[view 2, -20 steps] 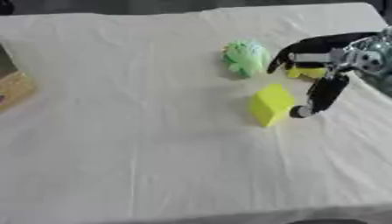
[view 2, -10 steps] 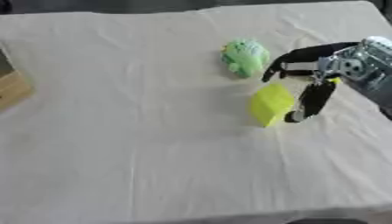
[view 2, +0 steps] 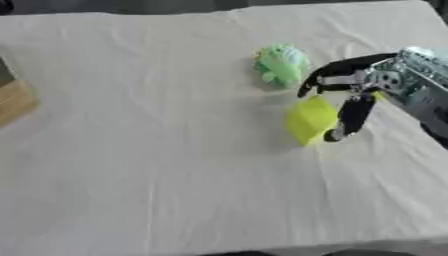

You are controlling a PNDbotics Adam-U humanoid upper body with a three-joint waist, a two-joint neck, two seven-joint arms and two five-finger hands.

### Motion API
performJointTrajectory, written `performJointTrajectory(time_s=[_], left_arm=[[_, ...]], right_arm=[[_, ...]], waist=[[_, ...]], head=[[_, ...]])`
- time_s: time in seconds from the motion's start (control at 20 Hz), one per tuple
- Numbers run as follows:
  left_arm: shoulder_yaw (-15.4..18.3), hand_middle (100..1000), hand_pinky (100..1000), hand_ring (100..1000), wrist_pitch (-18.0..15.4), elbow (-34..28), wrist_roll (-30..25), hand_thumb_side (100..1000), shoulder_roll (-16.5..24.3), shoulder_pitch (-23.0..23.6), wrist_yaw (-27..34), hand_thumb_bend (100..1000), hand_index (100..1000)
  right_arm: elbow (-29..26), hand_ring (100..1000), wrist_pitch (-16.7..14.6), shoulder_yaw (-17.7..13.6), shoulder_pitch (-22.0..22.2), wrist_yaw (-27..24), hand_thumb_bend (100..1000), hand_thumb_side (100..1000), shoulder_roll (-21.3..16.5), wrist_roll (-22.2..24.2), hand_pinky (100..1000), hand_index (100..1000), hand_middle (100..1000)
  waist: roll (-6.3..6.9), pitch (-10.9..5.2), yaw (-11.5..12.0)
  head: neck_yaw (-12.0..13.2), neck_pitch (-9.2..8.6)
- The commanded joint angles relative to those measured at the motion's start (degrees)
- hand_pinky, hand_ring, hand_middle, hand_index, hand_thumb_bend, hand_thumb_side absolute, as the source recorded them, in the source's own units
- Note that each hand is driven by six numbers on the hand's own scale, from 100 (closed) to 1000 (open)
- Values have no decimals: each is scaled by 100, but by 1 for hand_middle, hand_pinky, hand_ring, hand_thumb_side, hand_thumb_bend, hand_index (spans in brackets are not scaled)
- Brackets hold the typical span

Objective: Pick up the objects with one hand, pass them to the other hand, and then place them into the box on the other side of the table.

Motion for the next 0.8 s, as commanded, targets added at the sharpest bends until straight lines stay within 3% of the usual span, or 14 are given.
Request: performJointTrajectory(time_s=[0.05,0.35,0.8], left_arm=[[18,703,494,741,-6,-111,-2,936,84,-13,26,216,812],[15,704,495,742,-8,-115,-5,937,73,-12,34,216,812],[7,703,497,742,-3,-117,-23,937,63,-12,35,216,812]], right_arm=[[64,878,-57,-23,-117,44,497,100,-79,10,982,900,905],[243,876,-114,13,-134,63,492,100,-21,38,924,897,901],[424,870,-142,6,-152,154,477,100,27,20,919,891,880]], waist=[[5,-72,7],[13,-52,27],[22,-45,32]], head=[[-18,-74],[-37,-87],[-59,-86]])
